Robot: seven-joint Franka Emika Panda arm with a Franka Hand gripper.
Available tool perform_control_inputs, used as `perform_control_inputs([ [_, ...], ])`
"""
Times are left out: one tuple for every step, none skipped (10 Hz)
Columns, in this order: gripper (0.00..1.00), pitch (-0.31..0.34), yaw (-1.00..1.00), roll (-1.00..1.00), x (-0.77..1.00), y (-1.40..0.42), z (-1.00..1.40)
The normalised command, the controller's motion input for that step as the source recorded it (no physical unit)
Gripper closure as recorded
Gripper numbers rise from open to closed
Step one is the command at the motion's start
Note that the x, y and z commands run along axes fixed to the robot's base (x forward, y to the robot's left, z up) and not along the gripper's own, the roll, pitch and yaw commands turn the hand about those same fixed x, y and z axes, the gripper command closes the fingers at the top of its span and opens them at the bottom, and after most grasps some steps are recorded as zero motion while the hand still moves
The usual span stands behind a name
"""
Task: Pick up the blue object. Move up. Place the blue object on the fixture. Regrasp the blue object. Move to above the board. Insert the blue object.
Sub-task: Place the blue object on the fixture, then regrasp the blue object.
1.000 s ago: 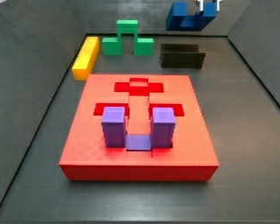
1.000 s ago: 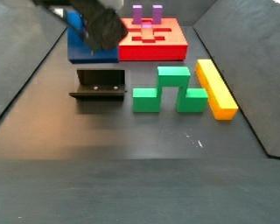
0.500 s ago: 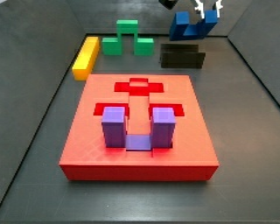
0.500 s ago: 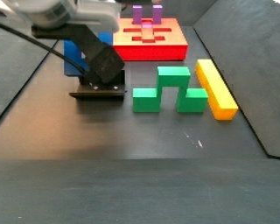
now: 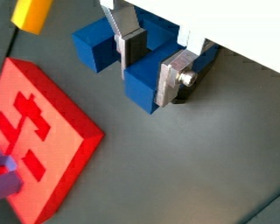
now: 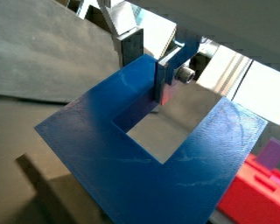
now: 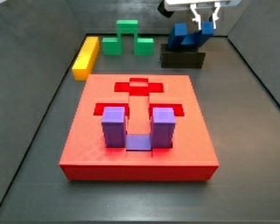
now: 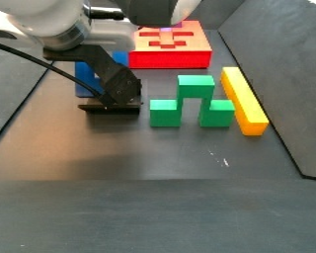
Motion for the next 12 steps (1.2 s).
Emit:
perform_control_inputs([
  [1.0, 0.009, -0.03, 0.36, 0.03, 0.0, -0.33],
  [1.0, 0.02, -0.03, 0.43, 0.0, 0.0, -0.33],
  [1.0, 0.0, -0.08, 0.44, -0.04, -0.01, -0.4],
  [1.0, 0.0, -0.09, 0.29, -0.15, -0.03, -0.36],
  [1.0, -0.011, -0.09, 0.13, -0.23, -0.02, -0.27],
  [1.0, -0.051, -0.06, 0.07, -0.22, 0.0, -0.23],
  [1.0, 0.0, -0.04, 0.11, 0.0, 0.0, -0.11],
  [1.0, -0.06, 0.0, 0.0, 0.0, 0.0, 0.0],
  [1.0, -0.02, 0.0, 0.0, 0.0, 0.0, -0.01],
  [1.0, 0.0, 0.0, 0.04, 0.0, 0.0, 0.0],
  [0.0, 0.0, 0.0, 0.0, 0.0, 0.0, 0.0],
  [0.0, 0.0, 0.02, 0.04, 0.0, 0.0, 0.0],
])
